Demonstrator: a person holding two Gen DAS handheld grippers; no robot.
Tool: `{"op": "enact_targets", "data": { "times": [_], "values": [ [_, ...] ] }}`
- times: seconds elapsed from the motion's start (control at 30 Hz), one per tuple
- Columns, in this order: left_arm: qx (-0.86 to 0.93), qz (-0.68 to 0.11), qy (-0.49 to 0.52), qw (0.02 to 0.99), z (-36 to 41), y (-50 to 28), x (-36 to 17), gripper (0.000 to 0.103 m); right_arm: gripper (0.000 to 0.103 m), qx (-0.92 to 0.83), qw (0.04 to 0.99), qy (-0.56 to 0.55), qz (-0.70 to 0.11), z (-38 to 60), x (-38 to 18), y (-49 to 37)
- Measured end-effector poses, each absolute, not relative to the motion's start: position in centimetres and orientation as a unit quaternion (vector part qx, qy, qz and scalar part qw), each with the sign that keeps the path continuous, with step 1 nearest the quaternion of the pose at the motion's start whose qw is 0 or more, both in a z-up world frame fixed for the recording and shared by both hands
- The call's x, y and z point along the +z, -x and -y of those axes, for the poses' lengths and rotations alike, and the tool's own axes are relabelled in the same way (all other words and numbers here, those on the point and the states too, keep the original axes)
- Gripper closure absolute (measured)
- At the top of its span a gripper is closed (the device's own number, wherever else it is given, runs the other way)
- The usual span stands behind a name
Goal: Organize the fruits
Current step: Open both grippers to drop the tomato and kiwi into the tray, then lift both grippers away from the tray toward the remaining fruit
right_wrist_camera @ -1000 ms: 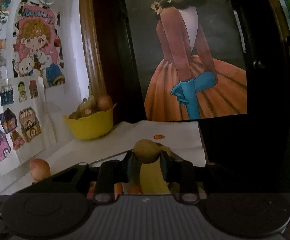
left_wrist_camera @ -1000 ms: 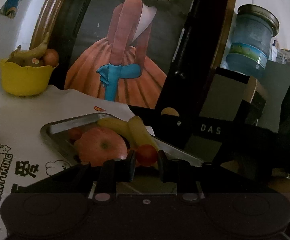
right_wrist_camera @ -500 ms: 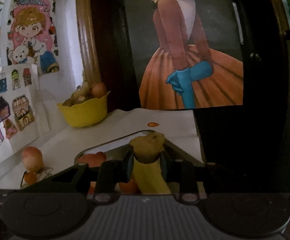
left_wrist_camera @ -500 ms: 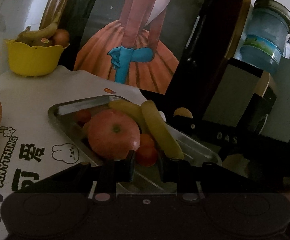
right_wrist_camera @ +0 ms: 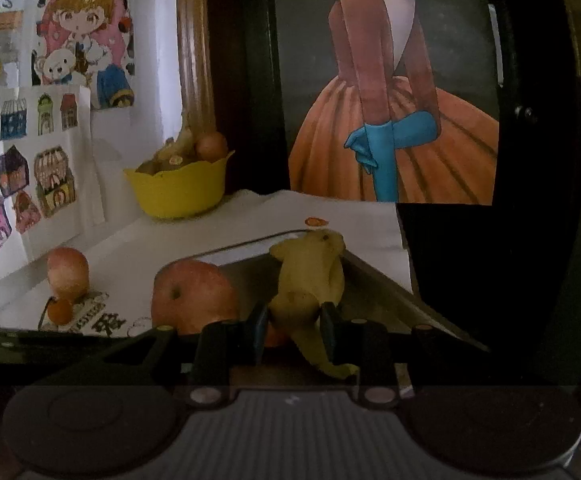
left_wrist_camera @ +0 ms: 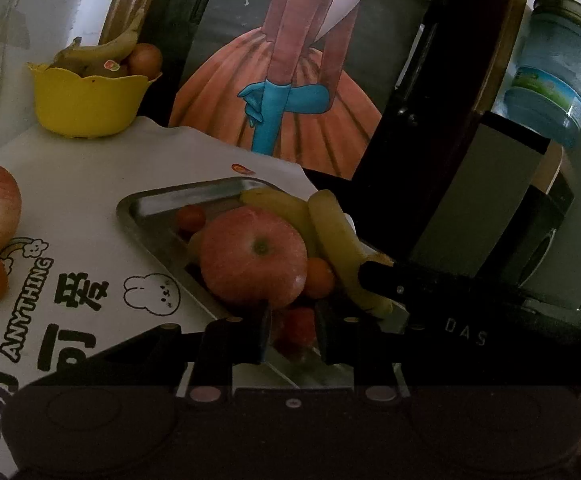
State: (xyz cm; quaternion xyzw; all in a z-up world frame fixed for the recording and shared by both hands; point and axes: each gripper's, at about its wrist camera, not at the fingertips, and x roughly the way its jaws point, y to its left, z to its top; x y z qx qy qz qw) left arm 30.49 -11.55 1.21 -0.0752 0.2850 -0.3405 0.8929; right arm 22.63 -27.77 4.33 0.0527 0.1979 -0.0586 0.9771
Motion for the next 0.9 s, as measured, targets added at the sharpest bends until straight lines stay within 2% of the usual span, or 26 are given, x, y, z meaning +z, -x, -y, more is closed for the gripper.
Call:
{"op": "enact_targets", "data": {
  "times": [0.17,0.4,0.5,0.63,0.9],
  "values": [
    [-0.339,-0.285,0.079,0.893,11.5,-30.5,1.2,0.078,0.068,-0.059,0.977,-0.055,-0.196,27.8,4.3,-22.6],
    [-0.335,-0.281,0.088,0.895,11.2,-30.3,1.2,0.068,0.055,-0.064,0.980,-0.065,-0.178,28.2,4.5,-22.1],
    [-0.330,-0.271,0.089,0.900,10.9,-30.1,1.4,0.057,0.043,-0.068,0.982,-0.077,-0.159,28.6,4.9,-21.6],
    [-0.314,-0.249,0.104,0.910,10.0,-29.7,1.9,0.029,0.023,-0.081,0.983,-0.092,-0.137,29.2,5.2,-21.0],
    [-0.269,-0.202,0.180,0.924,7.0,-29.6,2.8,0.002,0.001,-0.097,0.985,-0.100,-0.103,29.5,5.6,-20.4]
  ]
}}
